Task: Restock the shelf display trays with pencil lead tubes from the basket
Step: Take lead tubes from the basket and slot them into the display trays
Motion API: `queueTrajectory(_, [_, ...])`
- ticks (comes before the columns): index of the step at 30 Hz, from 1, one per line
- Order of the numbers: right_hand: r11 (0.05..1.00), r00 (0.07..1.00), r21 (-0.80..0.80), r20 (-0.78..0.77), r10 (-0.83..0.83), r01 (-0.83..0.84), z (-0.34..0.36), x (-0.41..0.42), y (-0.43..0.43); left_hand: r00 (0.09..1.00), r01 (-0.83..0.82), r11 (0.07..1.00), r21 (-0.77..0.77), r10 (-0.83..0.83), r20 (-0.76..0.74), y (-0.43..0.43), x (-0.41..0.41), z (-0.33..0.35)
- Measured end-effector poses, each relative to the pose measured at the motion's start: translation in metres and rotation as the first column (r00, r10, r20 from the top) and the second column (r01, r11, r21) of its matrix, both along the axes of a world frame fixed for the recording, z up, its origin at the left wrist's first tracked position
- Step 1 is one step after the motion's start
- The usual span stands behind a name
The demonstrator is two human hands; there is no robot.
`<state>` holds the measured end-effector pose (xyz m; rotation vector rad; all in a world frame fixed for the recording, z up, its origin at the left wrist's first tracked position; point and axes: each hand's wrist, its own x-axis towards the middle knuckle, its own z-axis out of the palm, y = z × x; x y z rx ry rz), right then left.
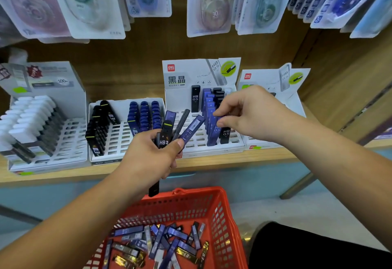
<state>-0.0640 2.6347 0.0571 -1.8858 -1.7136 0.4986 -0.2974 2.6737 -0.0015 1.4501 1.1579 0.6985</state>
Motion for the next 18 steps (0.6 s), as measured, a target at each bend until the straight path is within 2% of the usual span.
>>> queueTrajectory(8, [0.999,0.990,-0.008,0.129,0.050,-0.049,-0.004,-0.003,0.003,0.999,-0.005,1.000,-0.019,0.006,0.032,-0.001,0.001,0.000])
queueTrajectory(11, [0.995,0.963,-0.017,0.248,0.103,-0.102,-0.010,-0.008,0.006,1.000,-0.002,1.000,-0.023,0.002,0.031,0.000,0.001,0.002])
queueTrajectory(14, [0.997,0.937,0.014,0.342,0.069,-0.079,-0.009,-0.013,0.007,0.999,-0.012,0.999,-0.035,0.013,0.043,0.001,0.000,0.004])
queueTrajectory(16, [0.990,0.942,0.082,0.324,0.085,-0.117,-0.007,-0.020,0.005,0.996,-0.015,0.998,-0.065,0.020,0.085,0.002,-0.001,0.008])
queueTrajectory(18, [0.966,0.947,0.128,0.263,0.183,-0.222,-0.007,-0.031,0.003,0.989,0.002,0.995,-0.103,0.013,0.149,0.004,-0.003,0.015])
